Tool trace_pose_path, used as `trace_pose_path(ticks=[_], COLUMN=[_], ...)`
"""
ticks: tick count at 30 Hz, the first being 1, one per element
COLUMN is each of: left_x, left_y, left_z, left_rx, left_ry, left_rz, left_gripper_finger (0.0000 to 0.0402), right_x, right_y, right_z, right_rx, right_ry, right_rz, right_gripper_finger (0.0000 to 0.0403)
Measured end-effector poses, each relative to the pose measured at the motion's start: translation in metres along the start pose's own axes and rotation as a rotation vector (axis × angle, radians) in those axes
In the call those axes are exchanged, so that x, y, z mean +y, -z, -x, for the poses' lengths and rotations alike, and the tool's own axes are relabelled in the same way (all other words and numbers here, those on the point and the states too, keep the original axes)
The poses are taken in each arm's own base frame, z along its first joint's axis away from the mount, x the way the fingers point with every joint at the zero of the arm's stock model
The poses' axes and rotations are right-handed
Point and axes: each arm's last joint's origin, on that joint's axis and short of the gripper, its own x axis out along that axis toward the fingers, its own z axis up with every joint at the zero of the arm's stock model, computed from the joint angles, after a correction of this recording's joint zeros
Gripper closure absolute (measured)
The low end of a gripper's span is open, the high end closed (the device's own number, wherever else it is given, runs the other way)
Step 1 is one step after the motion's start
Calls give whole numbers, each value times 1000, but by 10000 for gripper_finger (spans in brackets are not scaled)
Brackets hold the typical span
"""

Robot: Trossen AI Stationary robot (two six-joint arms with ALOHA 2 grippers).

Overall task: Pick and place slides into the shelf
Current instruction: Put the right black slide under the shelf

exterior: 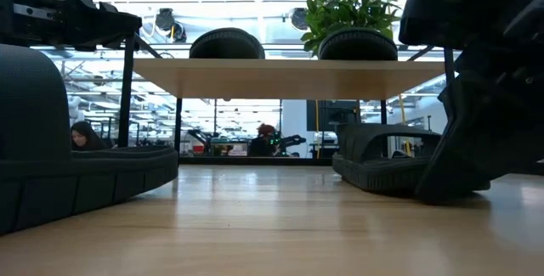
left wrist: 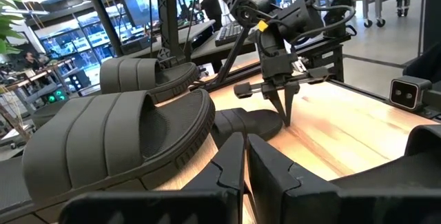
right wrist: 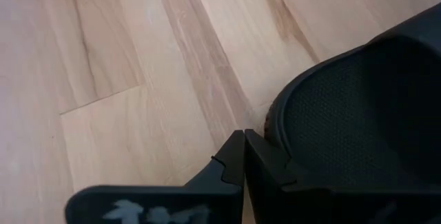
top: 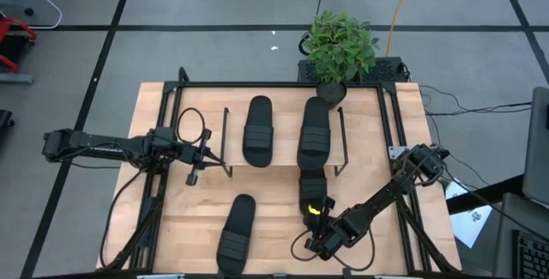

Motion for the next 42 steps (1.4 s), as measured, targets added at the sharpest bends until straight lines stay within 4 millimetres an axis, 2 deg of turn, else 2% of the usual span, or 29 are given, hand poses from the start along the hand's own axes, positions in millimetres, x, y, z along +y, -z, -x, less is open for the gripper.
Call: trace_pose_path(ticks=[16, 23, 33, 38, 42], left_x=[0, 0, 0, 0, 0], left_y=[0, 0, 0, 0, 0], left_z=[0, 0, 0, 0, 0], left_rx=[0, 1, 1, 2, 6], left_ry=[0, 0, 0, 0, -2], left_rz=[0, 1, 1, 2, 0], left_gripper_finger=[376, 376, 376, 376, 376], right_x=[-10, -18, -9, 2, 6], right_y=[-6, -6, -12, -9, -2], right_z=[-7, -2, 18, 48, 67], right_rx=[-5, -24, -108, -101, -90], right_ry=[64, 135, 63, -79, -123], right_rz=[41, 27, 19, 15, 39], right_gripper_finger=[403, 403, 403, 403, 403])
